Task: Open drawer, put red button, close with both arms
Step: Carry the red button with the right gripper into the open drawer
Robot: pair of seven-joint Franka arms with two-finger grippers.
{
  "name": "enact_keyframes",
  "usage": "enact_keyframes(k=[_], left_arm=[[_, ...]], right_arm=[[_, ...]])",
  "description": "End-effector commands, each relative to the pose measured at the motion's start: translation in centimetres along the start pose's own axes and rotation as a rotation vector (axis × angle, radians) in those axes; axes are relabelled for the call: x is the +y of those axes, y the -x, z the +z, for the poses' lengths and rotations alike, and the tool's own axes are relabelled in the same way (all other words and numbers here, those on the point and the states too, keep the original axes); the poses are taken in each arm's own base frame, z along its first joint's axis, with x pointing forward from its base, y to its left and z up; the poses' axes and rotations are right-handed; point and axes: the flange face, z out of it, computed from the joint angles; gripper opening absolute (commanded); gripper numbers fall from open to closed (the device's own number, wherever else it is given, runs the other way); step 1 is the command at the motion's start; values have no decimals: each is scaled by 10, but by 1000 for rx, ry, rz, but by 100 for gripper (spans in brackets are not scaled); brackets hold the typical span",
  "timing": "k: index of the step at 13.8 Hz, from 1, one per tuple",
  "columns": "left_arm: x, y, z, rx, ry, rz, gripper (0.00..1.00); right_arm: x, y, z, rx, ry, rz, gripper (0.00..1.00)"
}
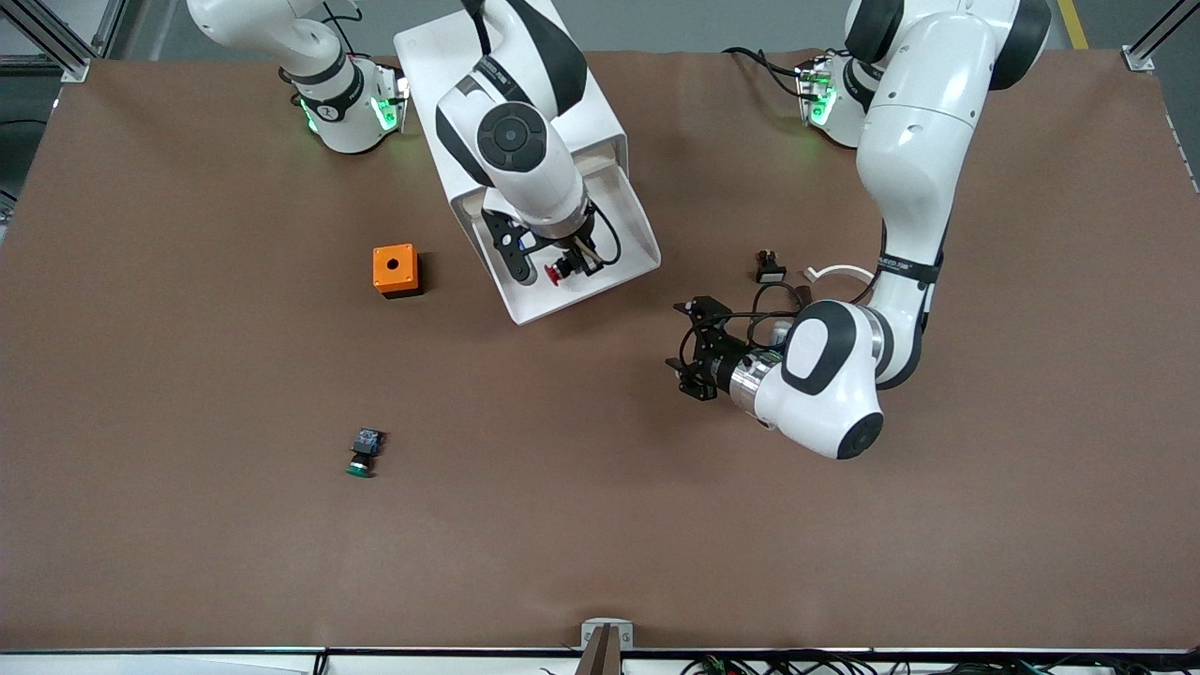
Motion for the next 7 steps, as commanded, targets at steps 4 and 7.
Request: enact_keyframes(k=[4, 7], left_arm=[[0, -2, -42, 72, 133, 224, 99], [0, -2, -43, 107, 139, 371, 99]], right_arm=[[-5, -8, 7, 5, -1, 44, 64], [-19, -26, -18, -5, -38, 66, 100]])
